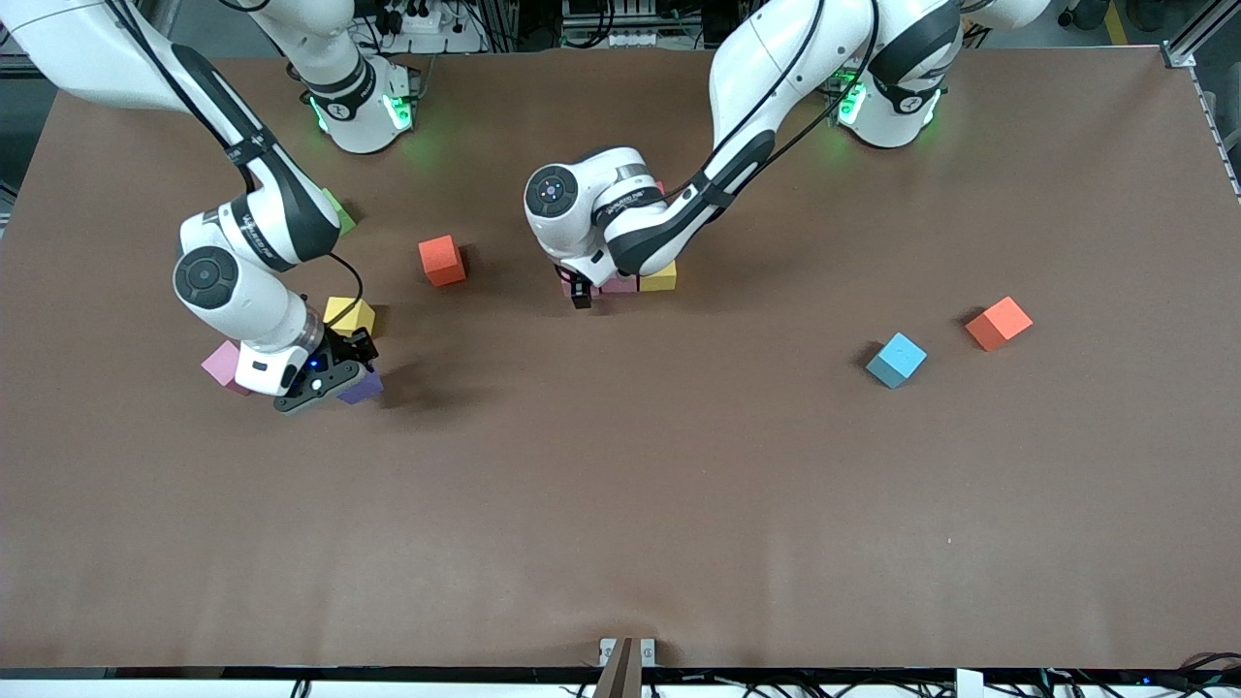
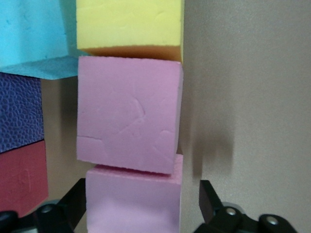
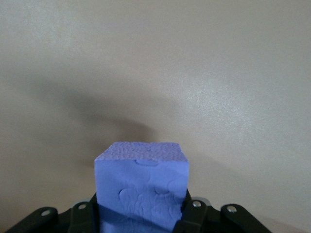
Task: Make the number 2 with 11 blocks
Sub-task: 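Place the pink cube by the other pink while the right gripper lifts purple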
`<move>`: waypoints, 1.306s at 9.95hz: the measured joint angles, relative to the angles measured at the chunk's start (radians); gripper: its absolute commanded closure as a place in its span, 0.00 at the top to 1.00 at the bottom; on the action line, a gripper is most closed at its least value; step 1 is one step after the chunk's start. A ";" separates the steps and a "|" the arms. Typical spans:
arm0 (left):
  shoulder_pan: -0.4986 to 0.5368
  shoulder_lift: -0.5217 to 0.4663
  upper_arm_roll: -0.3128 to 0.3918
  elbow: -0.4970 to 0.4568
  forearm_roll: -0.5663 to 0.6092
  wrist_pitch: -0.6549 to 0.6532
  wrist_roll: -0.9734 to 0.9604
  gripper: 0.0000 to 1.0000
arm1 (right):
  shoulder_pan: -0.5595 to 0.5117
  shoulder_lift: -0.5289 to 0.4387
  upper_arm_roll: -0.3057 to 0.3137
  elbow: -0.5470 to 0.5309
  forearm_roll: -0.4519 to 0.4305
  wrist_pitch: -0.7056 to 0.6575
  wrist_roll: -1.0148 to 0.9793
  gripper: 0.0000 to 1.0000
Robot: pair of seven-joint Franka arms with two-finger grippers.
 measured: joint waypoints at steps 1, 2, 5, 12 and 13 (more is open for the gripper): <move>0.000 -0.001 0.000 0.004 0.000 0.000 0.000 1.00 | 0.000 -0.001 0.004 0.001 0.000 0.000 0.000 0.48; 0.000 -0.004 -0.001 0.010 0.000 0.000 0.000 1.00 | 0.000 -0.003 0.017 0.003 0.000 0.000 0.001 0.48; -0.001 -0.032 -0.015 0.019 0.000 -0.023 0.000 1.00 | 0.000 -0.029 0.061 0.006 0.012 -0.046 0.036 0.48; 0.204 -0.144 -0.079 0.018 0.000 -0.263 0.095 1.00 | 0.033 -0.049 0.137 0.005 0.029 -0.074 0.229 0.47; 0.273 -0.160 -0.080 0.012 0.000 -0.289 0.148 1.00 | 0.083 -0.049 0.140 0.006 0.042 -0.073 0.315 0.47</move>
